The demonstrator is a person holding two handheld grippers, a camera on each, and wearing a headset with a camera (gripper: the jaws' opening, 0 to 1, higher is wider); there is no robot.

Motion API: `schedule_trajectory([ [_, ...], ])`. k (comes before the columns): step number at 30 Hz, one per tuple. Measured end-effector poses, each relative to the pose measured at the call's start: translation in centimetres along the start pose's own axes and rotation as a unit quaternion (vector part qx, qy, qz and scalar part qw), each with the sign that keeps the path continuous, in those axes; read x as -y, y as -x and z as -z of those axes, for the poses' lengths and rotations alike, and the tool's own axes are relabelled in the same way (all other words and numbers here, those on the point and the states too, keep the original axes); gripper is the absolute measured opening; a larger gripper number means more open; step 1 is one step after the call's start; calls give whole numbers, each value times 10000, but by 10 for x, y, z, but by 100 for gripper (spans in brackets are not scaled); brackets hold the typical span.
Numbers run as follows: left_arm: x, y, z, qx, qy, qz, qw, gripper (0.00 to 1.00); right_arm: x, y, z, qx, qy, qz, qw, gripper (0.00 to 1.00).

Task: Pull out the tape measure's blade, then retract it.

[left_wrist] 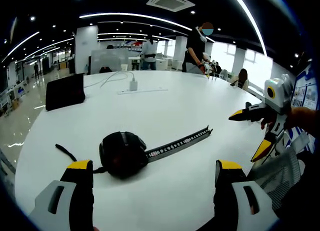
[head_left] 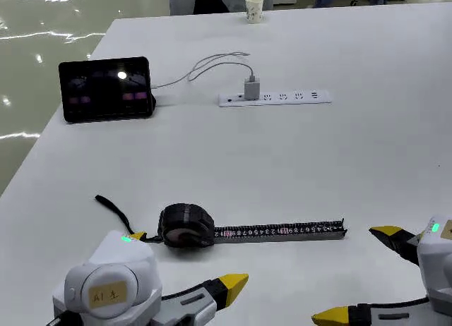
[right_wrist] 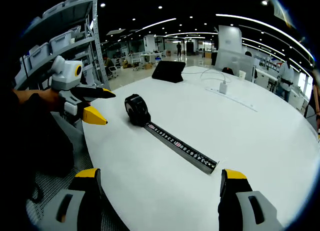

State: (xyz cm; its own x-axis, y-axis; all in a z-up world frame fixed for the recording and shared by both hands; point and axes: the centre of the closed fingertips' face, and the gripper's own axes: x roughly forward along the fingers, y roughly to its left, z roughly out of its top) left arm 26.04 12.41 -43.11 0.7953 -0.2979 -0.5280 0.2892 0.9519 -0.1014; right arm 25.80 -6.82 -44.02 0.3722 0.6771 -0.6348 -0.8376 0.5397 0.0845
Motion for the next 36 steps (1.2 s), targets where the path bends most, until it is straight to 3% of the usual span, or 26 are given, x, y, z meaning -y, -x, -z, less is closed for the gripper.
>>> schedule_trajectory([
  [8,-7,-11,0,-23,81,-61,9999,99,7,-4,-2,7,197,-317,9993,96],
  [20,-18,-23,3,-62,211,-164,9996,99,15,-13,2,-219,608,-702,9954,87],
  [36,-26,-34,0,46,474,-395,9981,99,33,-23,6,-488,1072,-974,9882,72],
])
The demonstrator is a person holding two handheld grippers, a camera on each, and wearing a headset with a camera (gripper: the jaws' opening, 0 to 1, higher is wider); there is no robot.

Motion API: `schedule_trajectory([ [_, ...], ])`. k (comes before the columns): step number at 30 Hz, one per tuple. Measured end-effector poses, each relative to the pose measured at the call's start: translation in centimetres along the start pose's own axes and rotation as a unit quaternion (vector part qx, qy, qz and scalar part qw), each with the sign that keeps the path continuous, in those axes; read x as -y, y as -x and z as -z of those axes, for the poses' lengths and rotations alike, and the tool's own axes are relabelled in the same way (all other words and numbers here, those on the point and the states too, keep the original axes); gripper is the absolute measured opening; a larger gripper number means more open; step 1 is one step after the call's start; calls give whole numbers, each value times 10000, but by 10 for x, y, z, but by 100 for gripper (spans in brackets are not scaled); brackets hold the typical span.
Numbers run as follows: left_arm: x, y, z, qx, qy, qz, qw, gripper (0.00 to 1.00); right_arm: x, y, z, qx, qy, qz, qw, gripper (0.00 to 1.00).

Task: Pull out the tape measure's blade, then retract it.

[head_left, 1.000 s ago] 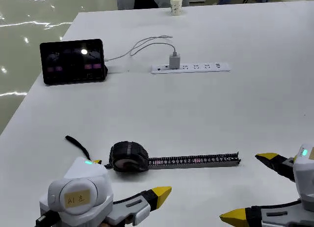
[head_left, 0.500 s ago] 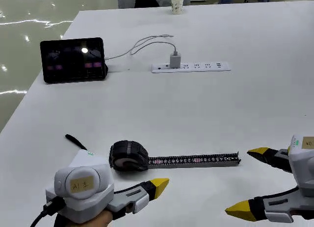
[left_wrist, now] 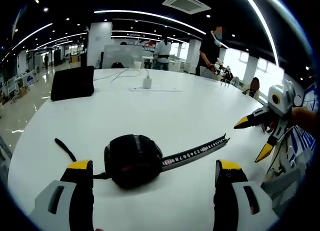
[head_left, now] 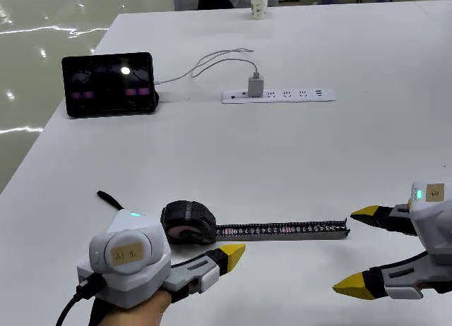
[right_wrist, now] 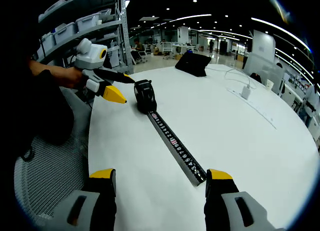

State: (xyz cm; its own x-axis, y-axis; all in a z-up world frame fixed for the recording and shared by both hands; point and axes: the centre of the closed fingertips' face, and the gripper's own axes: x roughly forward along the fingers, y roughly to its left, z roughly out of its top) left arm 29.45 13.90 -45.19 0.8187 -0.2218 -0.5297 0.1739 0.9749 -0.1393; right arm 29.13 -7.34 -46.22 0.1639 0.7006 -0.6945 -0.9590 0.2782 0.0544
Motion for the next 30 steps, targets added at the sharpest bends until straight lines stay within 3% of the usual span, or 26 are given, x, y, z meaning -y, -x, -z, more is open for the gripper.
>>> schedule_trajectory([
  [30,-12,-24,-2,-58,201,-209,9996,94,40,-18,17,-530,742,-378,9951,46],
])
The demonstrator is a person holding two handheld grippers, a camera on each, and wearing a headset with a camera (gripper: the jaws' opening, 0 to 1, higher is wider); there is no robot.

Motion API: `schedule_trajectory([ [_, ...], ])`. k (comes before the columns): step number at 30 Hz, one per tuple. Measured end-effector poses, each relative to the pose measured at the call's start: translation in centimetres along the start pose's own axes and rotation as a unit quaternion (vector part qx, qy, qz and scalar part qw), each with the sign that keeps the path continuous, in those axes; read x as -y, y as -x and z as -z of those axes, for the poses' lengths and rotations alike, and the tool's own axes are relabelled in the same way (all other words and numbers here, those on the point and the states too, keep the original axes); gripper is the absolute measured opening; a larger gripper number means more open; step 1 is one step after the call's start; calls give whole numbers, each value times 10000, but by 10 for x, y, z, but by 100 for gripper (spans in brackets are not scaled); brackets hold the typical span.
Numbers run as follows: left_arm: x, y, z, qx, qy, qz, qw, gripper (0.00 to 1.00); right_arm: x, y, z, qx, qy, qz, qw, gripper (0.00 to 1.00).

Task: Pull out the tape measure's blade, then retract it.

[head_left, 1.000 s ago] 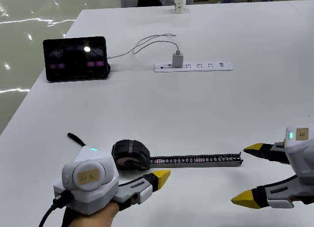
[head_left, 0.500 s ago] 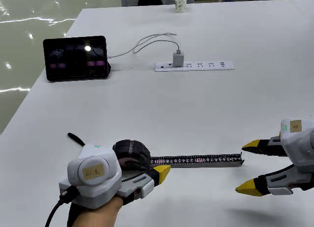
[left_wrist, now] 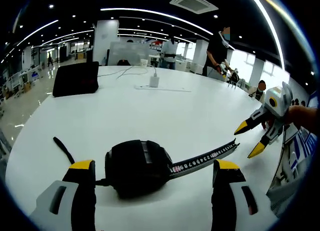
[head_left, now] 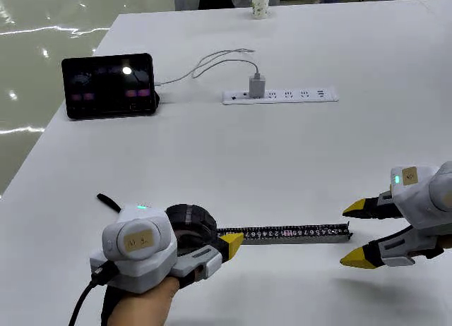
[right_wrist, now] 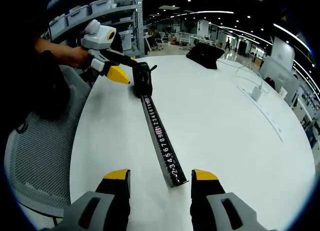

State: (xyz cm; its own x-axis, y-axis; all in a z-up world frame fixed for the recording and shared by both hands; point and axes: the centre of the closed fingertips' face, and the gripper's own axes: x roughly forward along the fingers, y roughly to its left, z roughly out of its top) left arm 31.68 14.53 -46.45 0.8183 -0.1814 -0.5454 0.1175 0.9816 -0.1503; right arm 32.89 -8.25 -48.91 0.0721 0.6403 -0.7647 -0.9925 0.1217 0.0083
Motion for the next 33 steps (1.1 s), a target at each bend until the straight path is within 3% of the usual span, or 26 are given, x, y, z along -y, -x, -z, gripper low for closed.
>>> schedule_trajectory([
  [16,-10,-9,3,-145,113,-173,9997,74,13,-11,12,-318,458,-155,9983,29],
  [29,-20,-16,8,-295,331,-372,9983,66,17,-19,23,-661,830,-454,9933,19],
  [33,-21,-18,9,-329,391,-381,9980,63,18,-19,23,-631,810,-492,9935,17],
])
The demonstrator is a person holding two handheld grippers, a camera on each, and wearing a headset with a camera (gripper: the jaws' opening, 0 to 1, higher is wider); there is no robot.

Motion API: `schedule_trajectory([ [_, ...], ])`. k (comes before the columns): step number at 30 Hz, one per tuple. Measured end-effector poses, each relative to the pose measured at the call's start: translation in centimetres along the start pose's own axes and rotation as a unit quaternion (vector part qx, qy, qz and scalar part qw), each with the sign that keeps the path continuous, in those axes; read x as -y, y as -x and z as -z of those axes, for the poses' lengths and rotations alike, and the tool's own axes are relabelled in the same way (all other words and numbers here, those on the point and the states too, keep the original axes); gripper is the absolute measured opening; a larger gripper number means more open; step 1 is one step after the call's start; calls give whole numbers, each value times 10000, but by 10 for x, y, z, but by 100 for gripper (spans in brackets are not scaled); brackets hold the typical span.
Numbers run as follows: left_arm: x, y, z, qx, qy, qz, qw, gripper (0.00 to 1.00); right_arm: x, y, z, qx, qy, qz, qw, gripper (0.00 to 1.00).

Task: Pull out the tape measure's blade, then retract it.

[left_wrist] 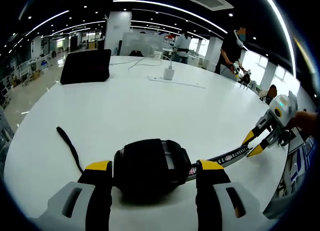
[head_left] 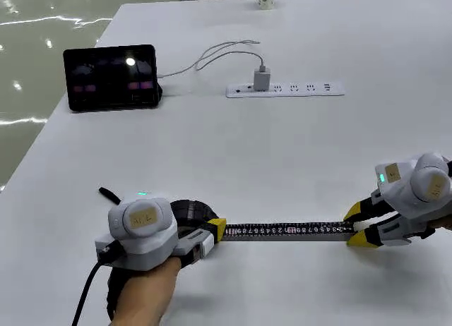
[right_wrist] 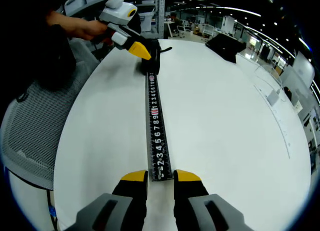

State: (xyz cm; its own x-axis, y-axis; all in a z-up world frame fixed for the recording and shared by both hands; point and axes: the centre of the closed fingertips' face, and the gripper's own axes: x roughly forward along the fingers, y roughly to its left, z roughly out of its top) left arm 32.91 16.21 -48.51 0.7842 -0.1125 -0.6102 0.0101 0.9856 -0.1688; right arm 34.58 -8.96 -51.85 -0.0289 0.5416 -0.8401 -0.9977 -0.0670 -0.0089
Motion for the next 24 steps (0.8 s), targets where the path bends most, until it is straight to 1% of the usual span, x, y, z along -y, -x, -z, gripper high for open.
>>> schedule_trajectory([
  [3,0,-2,0,-1,0,-24,10000,61,1,0,0,22,-23,-27,10000,17],
  [7,-2,-4,0,-24,12,-61,10000,59,5,0,2,42,-74,-20,10000,12],
  [10,-2,-5,0,-37,18,-74,10000,60,5,0,3,17,-17,-49,10000,12],
  [20,-3,-8,2,-102,-5,-160,9998,61,4,-1,4,11,196,-33,9998,11],
  [24,-3,-9,2,-130,-1,-213,9997,62,3,-1,3,-3,219,-36,9998,10],
])
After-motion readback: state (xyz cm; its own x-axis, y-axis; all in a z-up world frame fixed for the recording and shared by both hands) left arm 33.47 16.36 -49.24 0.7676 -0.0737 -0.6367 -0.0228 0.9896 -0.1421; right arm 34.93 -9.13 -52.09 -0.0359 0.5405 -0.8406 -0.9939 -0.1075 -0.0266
